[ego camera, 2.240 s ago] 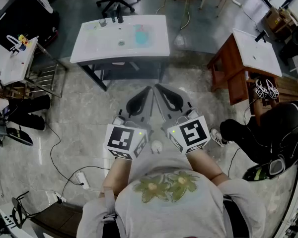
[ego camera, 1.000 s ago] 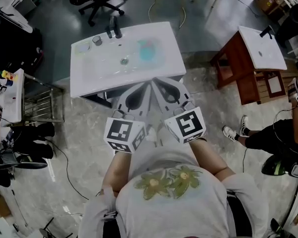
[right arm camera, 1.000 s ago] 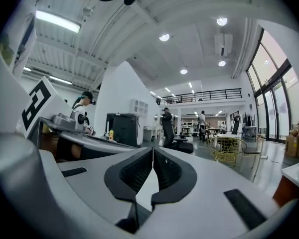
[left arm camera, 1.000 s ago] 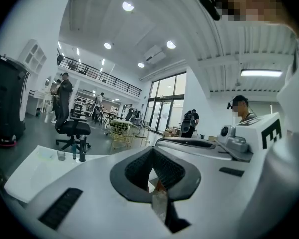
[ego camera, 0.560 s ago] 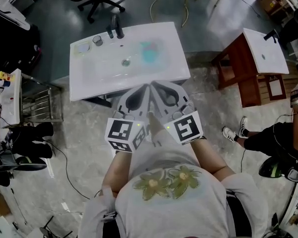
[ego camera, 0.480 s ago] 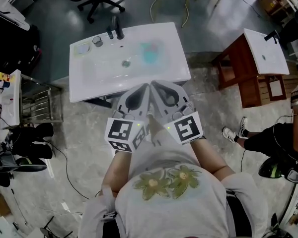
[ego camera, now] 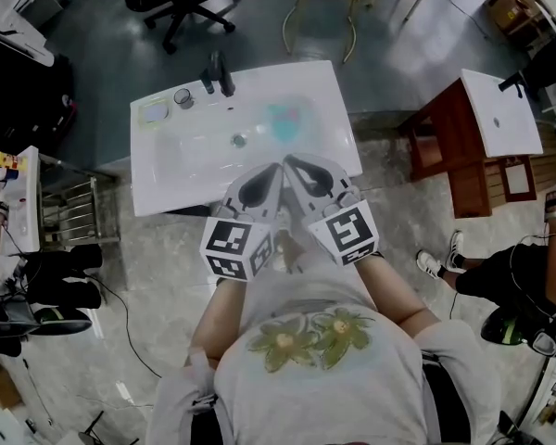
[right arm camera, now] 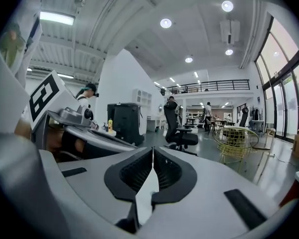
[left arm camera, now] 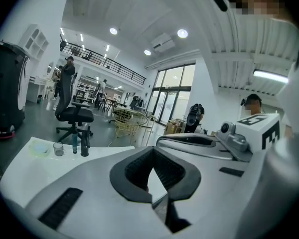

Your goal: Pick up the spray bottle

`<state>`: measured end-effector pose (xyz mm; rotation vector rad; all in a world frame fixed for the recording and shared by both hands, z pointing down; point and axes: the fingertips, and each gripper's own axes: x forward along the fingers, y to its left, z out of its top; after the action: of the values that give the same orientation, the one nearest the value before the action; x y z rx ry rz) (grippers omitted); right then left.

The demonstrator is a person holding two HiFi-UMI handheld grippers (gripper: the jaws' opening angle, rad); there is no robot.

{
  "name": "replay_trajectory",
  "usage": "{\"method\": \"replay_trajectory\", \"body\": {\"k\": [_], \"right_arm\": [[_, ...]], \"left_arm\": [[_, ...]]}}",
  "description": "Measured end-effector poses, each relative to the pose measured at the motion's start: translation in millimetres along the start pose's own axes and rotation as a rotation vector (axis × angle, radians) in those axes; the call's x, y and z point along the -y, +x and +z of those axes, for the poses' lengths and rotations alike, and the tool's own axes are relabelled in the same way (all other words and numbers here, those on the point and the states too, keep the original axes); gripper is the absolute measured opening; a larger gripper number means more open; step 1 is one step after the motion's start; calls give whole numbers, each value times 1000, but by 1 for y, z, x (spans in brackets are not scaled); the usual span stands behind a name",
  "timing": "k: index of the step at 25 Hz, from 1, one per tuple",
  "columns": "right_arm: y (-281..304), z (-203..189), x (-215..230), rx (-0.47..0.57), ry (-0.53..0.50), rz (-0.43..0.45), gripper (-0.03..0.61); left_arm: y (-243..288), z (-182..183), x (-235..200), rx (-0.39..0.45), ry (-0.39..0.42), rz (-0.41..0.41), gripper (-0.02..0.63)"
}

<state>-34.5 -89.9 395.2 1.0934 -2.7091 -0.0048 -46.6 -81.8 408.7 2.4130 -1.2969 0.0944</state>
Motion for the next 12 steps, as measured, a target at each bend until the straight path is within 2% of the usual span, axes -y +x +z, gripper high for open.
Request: {"method": "replay_trajectory", "body": {"k": [6, 10, 11, 12], "right_arm": [[30, -21, 18, -77, 2, 55, 25], [50, -39, 39, -123, 12, 54, 26], [55, -46, 43, -147, 16, 59, 43], [60, -53, 47, -174, 23, 66, 109]], "left_arm": [[24, -6, -31, -60, 6, 6, 9], [36, -6, -51, -83, 0, 12, 9], [39, -6, -55, -89, -1, 13, 9], [42, -6, -59, -94, 0, 13, 9]]}}
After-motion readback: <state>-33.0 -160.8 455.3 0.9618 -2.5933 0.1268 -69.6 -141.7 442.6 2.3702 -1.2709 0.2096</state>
